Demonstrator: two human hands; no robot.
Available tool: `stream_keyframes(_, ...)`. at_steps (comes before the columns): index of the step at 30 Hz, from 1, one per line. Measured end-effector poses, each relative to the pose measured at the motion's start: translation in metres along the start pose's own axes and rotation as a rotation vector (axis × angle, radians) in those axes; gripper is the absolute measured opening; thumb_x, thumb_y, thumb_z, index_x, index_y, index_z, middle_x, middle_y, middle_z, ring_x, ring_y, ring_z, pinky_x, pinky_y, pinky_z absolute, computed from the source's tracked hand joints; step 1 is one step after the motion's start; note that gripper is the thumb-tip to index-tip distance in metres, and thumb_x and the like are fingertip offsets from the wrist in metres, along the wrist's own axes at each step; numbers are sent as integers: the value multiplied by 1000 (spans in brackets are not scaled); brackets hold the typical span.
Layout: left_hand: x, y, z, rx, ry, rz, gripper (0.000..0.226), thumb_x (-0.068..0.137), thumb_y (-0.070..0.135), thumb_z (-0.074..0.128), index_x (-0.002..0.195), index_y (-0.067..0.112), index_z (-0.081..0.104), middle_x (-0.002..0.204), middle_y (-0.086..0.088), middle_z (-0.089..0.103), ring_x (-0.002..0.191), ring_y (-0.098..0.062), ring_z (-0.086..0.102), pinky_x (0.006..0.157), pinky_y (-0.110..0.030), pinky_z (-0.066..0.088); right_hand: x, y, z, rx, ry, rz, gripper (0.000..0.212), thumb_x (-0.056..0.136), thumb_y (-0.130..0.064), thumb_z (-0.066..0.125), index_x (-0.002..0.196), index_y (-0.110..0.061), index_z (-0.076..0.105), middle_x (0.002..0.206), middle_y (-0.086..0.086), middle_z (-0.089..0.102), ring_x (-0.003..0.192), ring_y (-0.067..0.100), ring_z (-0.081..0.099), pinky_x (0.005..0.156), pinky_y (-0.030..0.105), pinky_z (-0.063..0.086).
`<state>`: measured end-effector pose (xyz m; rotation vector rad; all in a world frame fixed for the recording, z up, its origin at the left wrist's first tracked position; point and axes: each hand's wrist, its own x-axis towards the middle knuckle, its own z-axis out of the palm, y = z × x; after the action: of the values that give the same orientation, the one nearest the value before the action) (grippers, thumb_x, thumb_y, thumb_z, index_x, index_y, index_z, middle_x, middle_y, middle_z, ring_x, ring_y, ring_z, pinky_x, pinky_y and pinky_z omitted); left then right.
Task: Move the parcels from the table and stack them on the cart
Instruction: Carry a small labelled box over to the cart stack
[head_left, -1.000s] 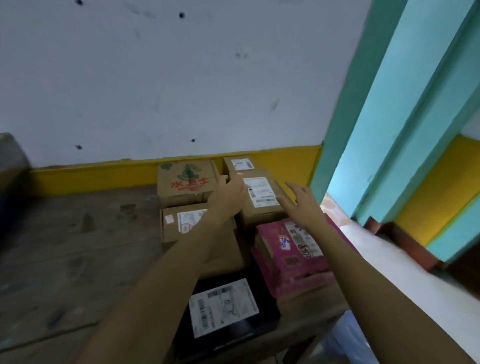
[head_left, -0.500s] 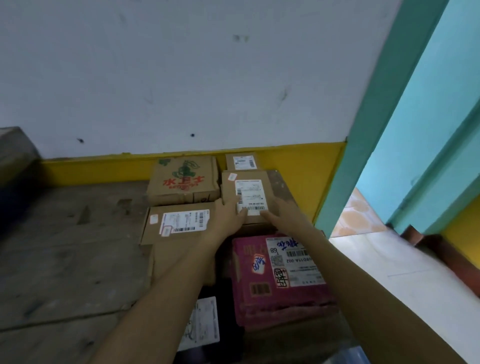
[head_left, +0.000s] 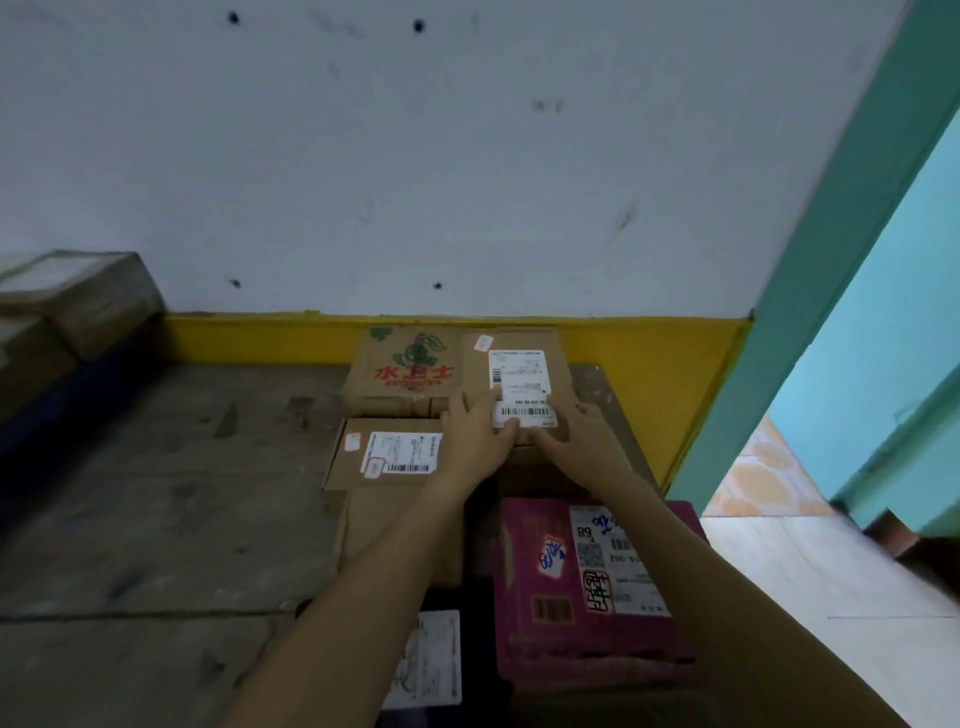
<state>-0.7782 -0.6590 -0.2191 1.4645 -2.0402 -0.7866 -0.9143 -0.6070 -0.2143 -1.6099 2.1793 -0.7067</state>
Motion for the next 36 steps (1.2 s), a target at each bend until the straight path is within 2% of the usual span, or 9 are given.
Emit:
stream_keyframes(9,-35,-79,-117,-37,184,-95,54,93,35,51,143,24,36,157,-12,5,142,-35,6,115,-44,15,-19,-132,61,-6,7,-178,64,91,-46,50,146,-23,28,141,11,36,120,25,44,91,31,39)
stream_keyframes(13,-67,-128,-185,-24,252,-135,54,93,36,51,143,24,36,157,-11,7,142,-34,7,115,-45,15,-40,-206,103,43,-34,-221,62,91,-46,50,145,-27,29,141,10,35,123,27,43,98,39,41)
stream_keyframes(22,-129,-246,-327,84,302,-202,55,93,40,49,144,27,34,156,-10,5,141,-34,8,113,-44,19,-92,-361,198,96,-117,-318,62,90,-49,49,145,-26,29,141,9,31,123,29,44,101,41,41)
stream_keyframes(26,-128,-282,-368,126,288,-217,54,92,40,49,143,26,36,155,-16,10,141,-37,11,112,-42,21,-94,-407,226,93,-124,-292,62,90,-49,49,145,-26,30,139,10,33,123,30,44,101,37,39)
stream_keyframes(31,-102,-303,-411,147,411,-165,52,90,42,51,139,24,42,149,-12,27,136,-29,28,109,-41,29,-70,-456,238,93,-78,-345,61,91,-52,46,145,-28,29,135,11,35,120,29,44,98,37,42)
stream_keyframes(36,-80,-323,-456,188,476,-130,47,90,43,51,134,25,50,148,-10,33,133,-28,33,106,-40,32,-51,-496,258,158,-31,-381,58,91,-53,43,143,-32,28,132,8,33,118,24,41,91,34,42)
